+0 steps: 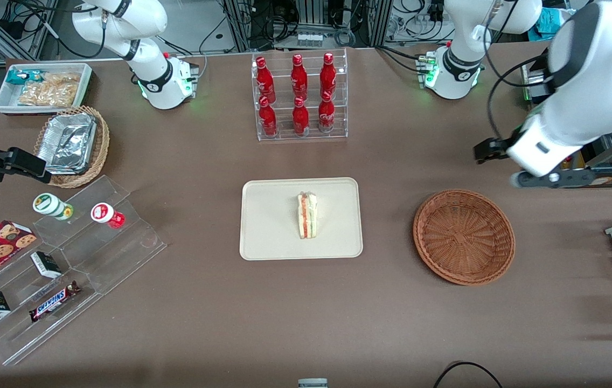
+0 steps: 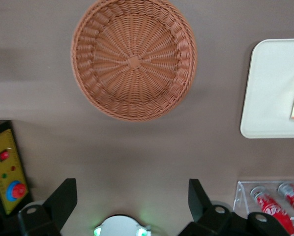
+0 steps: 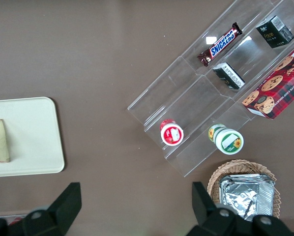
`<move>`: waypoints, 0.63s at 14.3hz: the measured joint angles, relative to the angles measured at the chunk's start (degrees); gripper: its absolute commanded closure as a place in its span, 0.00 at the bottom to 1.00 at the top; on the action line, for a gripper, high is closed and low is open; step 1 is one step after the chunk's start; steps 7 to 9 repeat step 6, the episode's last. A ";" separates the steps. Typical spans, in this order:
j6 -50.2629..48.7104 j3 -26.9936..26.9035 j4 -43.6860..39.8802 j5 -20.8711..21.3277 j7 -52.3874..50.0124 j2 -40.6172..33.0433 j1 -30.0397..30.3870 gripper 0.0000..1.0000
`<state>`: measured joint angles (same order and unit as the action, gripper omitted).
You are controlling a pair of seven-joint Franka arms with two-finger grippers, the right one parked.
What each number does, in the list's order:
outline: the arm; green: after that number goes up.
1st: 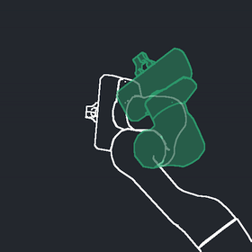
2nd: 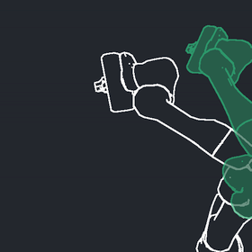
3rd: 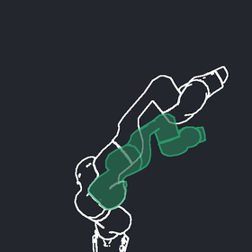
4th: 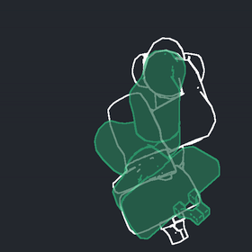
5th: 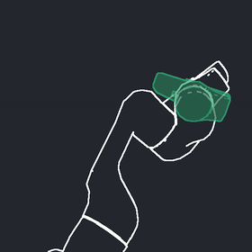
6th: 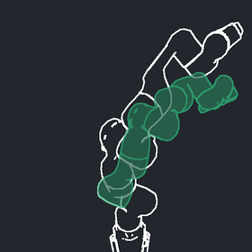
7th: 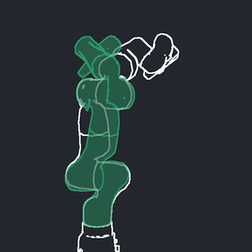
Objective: Place sandwich from basket to tray
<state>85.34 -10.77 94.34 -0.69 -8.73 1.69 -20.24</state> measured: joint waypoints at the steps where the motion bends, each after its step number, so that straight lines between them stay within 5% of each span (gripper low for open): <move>1: -0.47 4.27 -0.40 1.03 0.88 -0.70 4.82 0.00; 4: -0.64 14.72 -0.90 2.43 1.22 -2.35 15.79 0.00; 9: -0.62 16.04 -0.99 2.49 1.58 -3.15 18.63 0.00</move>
